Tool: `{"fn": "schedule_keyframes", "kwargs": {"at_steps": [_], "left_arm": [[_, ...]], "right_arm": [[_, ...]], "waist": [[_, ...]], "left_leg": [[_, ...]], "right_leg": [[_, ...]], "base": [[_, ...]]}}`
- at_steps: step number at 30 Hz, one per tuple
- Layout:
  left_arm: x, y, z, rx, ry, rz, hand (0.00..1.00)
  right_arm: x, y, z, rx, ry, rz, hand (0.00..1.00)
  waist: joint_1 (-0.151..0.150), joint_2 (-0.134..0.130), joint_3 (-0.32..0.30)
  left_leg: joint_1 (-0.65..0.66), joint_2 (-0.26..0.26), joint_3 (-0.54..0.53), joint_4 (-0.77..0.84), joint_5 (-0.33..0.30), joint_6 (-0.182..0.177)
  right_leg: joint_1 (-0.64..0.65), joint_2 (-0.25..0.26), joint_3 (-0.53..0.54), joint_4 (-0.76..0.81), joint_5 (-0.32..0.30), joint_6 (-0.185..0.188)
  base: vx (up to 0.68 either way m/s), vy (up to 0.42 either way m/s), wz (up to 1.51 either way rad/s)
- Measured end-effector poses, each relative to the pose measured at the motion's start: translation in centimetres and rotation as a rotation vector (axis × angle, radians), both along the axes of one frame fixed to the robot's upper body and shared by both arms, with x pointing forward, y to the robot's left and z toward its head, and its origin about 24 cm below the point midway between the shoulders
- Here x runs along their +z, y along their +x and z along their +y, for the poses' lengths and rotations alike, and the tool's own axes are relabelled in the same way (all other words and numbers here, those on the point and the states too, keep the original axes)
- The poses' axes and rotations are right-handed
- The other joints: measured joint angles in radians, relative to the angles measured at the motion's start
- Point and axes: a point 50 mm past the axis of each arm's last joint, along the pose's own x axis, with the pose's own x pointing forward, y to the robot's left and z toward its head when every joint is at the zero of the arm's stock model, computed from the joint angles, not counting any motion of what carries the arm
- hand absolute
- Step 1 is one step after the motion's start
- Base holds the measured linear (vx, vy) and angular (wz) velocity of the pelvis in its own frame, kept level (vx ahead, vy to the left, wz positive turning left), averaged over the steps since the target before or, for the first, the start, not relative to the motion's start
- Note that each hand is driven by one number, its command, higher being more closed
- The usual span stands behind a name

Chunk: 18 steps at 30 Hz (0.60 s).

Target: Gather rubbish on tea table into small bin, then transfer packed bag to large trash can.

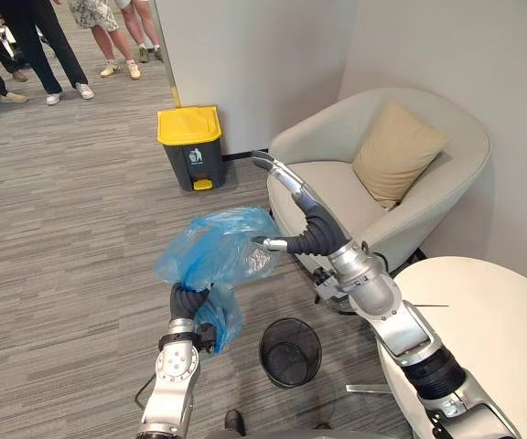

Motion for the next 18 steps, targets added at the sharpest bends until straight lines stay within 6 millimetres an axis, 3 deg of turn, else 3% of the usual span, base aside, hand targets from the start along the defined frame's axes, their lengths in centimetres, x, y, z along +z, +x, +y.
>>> {"fn": "schedule_keyframes", "kwargs": {"at_steps": [1, 5, 8, 12, 15, 18], "left_arm": [[0.0, 0.0, 0.0, 0.001, 0.0, 0.0, 1.0], [-0.3, -1.0, 2.1, 0.089, -0.004, 0.017, 1.0], [-0.9, -2.0, 3.5, 0.159, -0.009, 0.045, 1.0], [-2.0, -3.0, 4.9, 0.224, -0.013, 0.095, 1.0], [-3.7, -4.0, 5.8, 0.256, -0.018, 0.177, 1.0], [-6.1, -5.1, 6.3, 0.254, -0.026, 0.295, 1.0]], "right_arm": [[0.0, 0.0, 0.0, -0.002, 0.0, 0.0, 0.0], [-1.8, -0.5, -4.7, -0.188, 0.063, 0.083, 0.0], [-3.5, -1.3, -7.8, -0.294, 0.242, 0.204, 0.0], [-5.6, -1.6, -10.0, -0.372, 0.4, 0.316, 0.0], [-8.7, -2.1, -11.4, -0.443, 0.484, 0.453, 0.0], [-13.8, -3.0, -12.6, -0.521, 0.577, 0.688, 0.0]], "waist": [[0.0, 0.0, 0.0], [0.0, 0.002, -0.001], [-0.004, 0.007, -0.003], [-0.006, 0.015, -0.009], [-0.006, 0.023, -0.014], [-0.011, 0.026, -0.014]], "left_leg": [[0.0, 0.0, 0.0, 0.0, 0.0, 0.0], [0.0, 0.0, -0.003, 0.0, 0.0, 0.0], [0.0, -0.001, -0.003, 0.0, 0.0, 0.0], [0.0, -0.001, -0.004, 0.0, 0.0, 0.0], [0.0, -0.002, -0.008, 0.0, 0.0, 0.0], [-0.002, -0.004, -0.026, 0.0, -0.005, -0.005]], "right_leg": [[0.0, 0.0, 0.0, 0.0, 0.0, 0.0], [0.0, 0.0, -0.002, 0.0, -0.002, 0.001], [0.0, -0.001, -0.003, 0.0, -0.006, -0.002], [0.0, -0.002, -0.004, -0.001, -0.008, -0.002], [0.001, -0.004, -0.007, -0.002, -0.009, 0.0], [0.012, -0.004, -0.024, -0.011, -0.009, 0.0]], "base": [[0.0, 0.0, 0.0], [0.0, 0.0, 0.0], [0.0, 0.0, 0.0], [0.0, 0.0, 0.0], [0.01, 0.012, 0.04], [0.01, 0.005, 0.12]]}}
